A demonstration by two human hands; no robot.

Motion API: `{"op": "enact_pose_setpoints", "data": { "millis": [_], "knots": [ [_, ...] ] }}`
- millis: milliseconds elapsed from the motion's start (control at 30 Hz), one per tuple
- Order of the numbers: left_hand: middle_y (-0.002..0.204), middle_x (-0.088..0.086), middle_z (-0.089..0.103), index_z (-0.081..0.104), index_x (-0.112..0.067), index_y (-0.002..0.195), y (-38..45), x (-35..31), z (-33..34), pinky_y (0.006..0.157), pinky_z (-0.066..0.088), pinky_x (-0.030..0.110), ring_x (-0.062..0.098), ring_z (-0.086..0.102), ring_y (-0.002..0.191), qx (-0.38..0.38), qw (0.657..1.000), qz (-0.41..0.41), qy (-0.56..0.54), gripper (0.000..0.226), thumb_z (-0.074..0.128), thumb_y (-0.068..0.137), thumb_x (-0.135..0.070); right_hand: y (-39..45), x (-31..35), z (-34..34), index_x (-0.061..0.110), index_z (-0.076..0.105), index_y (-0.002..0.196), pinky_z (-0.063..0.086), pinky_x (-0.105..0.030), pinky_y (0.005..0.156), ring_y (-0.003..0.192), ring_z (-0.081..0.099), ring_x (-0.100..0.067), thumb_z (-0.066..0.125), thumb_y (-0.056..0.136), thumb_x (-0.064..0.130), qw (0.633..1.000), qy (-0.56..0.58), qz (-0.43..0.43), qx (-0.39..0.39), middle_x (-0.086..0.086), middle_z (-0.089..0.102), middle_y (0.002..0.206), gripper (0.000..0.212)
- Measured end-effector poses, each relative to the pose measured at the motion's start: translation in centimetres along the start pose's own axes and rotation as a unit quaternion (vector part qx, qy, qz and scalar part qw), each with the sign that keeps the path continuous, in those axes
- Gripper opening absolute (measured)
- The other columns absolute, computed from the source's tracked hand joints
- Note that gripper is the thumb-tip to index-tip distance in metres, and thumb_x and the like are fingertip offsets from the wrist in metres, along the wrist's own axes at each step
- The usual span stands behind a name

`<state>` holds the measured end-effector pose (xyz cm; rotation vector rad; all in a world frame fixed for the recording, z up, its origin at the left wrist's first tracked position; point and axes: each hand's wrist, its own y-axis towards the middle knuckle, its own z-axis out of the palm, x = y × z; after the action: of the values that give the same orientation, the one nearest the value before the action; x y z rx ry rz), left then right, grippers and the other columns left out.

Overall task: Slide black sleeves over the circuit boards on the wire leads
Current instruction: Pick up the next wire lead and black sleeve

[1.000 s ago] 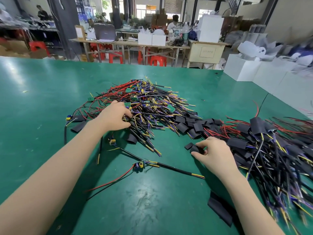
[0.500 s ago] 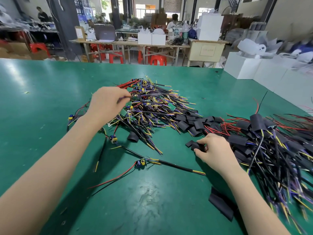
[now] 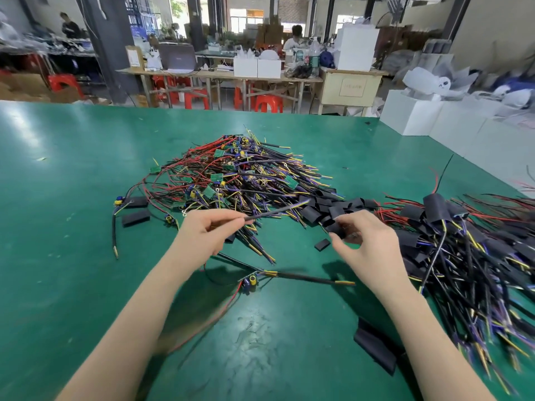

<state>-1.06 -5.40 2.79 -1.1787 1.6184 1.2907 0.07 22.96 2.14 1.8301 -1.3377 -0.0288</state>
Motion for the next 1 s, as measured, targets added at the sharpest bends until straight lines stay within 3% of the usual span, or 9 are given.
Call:
{"op": "enact_pose_setpoints", "data": {
  "millis": [67, 167, 300, 533, 733, 867, 1000],
  "knots": [
    [0.051, -0.001, 0.049, 0.078, -0.035, 0.082, -0.4, 0.2, 0.3, 0.041, 0.026, 0.018, 0.009, 0.030, 0.042, 0.027, 0.999, 0.004, 0.036, 0.030, 0.066, 0.089, -0.009, -0.1, 0.2, 0.1, 0.011, 0.067, 0.093, 0.054, -0.035, 0.073, 0.075, 0.061, -0.014, 0.077, 0.073, 0.007, 1.000, 0.005, -0.010, 0.007, 0.002, 0.063, 0.087, 0.023],
    [0.048, -0.011, 0.051, 0.077, -0.032, 0.086, -0.5, 0.3, 0.4, 0.044, 0.027, 0.016, 0.004, 0.032, 0.043, 0.047, 0.996, 0.019, 0.076, 0.023, 0.067, 0.090, -0.012, -0.2, 0.5, 0.3, 0.011, 0.067, 0.096, 0.055, -0.037, 0.073, 0.078, 0.062, -0.015, 0.075, 0.074, 0.005, 0.999, 0.022, -0.020, 0.020, 0.001, 0.063, 0.091, 0.025],
    [0.044, -0.018, 0.052, 0.077, -0.018, 0.091, -0.7, 0.3, 0.7, 0.043, 0.026, 0.007, -0.002, 0.037, 0.038, 0.059, 0.991, 0.035, 0.111, 0.015, 0.065, 0.091, -0.009, -0.4, 0.6, 0.2, 0.012, 0.065, 0.101, 0.056, -0.038, 0.073, 0.083, 0.062, -0.016, 0.072, 0.075, 0.006, 0.998, 0.037, -0.038, 0.037, 0.003, 0.062, 0.098, 0.028],
    [0.044, -0.017, 0.050, 0.076, -0.025, 0.090, -0.8, 0.4, 0.6, 0.043, 0.024, 0.008, 0.002, 0.034, 0.039, 0.085, 0.985, 0.055, 0.140, 0.016, 0.065, 0.092, -0.013, -0.4, 0.3, 0.5, 0.014, 0.063, 0.103, 0.054, -0.040, 0.072, 0.084, 0.060, -0.017, 0.074, 0.076, 0.012, 0.998, 0.017, -0.048, 0.045, 0.004, 0.060, 0.098, 0.029],
    [0.053, -0.020, 0.057, 0.077, -0.022, 0.088, -1.0, 0.6, 1.2, 0.048, 0.028, 0.007, 0.000, 0.040, 0.045, 0.084, 0.982, 0.062, 0.158, 0.013, 0.066, 0.091, -0.015, -0.7, 0.8, 1.1, 0.010, 0.066, 0.110, 0.055, -0.040, 0.074, 0.086, 0.061, -0.020, 0.074, 0.077, 0.012, 0.989, 0.002, -0.095, 0.110, -0.001, 0.059, 0.104, 0.034],
    [0.058, -0.020, 0.061, 0.077, -0.021, 0.087, -1.2, 0.8, 2.1, 0.050, 0.030, 0.007, 0.001, 0.042, 0.047, 0.100, 0.982, 0.057, 0.150, 0.013, 0.066, 0.091, -0.015, -0.7, 1.5, 1.4, 0.009, 0.071, 0.100, 0.054, -0.038, 0.068, 0.080, 0.063, -0.027, 0.082, 0.065, 0.008, 0.983, -0.059, -0.130, 0.117, -0.004, 0.063, 0.096, 0.036],
    [0.052, -0.019, 0.058, 0.076, -0.017, 0.086, -1.3, 0.6, 2.8, 0.047, 0.029, 0.007, 0.000, 0.041, 0.043, 0.087, 0.988, 0.038, 0.122, 0.014, 0.065, 0.091, -0.012, -0.5, 1.9, 1.5, 0.013, 0.074, 0.087, 0.047, -0.035, 0.069, 0.073, 0.064, -0.025, 0.089, 0.052, 0.017, 0.968, -0.143, -0.176, 0.112, -0.001, 0.065, 0.083, 0.038]
  ]
}}
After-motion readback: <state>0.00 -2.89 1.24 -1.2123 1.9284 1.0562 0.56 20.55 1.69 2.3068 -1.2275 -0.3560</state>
